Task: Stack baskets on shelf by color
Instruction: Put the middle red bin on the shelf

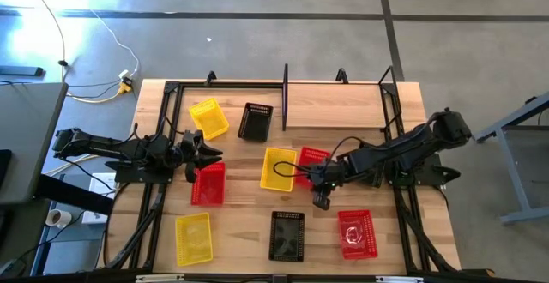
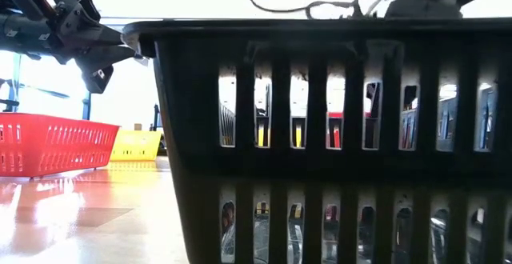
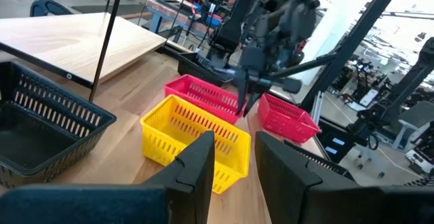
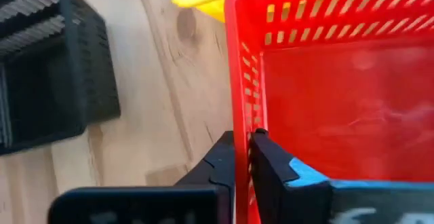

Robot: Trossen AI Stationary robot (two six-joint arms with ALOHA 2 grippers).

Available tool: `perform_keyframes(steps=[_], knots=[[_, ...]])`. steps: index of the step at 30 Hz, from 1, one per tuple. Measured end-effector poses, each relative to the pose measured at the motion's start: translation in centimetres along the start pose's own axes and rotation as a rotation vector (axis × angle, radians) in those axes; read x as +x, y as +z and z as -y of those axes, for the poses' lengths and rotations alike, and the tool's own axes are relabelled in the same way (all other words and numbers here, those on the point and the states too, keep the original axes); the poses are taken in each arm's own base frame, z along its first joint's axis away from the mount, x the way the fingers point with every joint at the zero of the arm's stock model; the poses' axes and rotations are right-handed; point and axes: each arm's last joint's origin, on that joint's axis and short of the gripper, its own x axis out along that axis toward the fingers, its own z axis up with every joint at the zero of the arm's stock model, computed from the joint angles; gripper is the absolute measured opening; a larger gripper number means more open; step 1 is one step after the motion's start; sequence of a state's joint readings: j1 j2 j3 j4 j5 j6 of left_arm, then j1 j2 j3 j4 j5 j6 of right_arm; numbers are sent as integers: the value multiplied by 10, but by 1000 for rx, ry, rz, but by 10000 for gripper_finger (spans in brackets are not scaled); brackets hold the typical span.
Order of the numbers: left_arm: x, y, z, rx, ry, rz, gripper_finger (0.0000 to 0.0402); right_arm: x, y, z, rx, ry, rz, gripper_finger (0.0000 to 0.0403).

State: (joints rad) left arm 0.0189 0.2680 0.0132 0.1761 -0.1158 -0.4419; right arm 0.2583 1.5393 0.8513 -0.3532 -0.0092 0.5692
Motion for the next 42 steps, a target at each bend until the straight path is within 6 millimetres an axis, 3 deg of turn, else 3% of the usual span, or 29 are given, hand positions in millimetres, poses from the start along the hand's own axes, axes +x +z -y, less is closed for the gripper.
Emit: perform_keyframes(steps=[9, 18, 25, 29, 38, 42], knots=[[0, 0, 0, -1, -1, 4, 97, -46, 5, -14, -67, -86, 52, 1], [0, 0, 0, -1, -2, 4, 97, -92, 1, -5, -89, -227, 217, 0], [0, 0, 0, 0, -1, 4, 97, -122, 1, 5, -241, -425, 372, 0], [0, 0, 0, 0, -1, 4, 97, -132, 5, 14, -328, -541, 407, 0], [0, 1, -1, 0, 23, 15, 97, -136, 20, 47, -451, -696, 314, 0], [0, 1, -1, -1, 40, 24, 97, -136, 29, 63, -537, -632, 261, 0]])
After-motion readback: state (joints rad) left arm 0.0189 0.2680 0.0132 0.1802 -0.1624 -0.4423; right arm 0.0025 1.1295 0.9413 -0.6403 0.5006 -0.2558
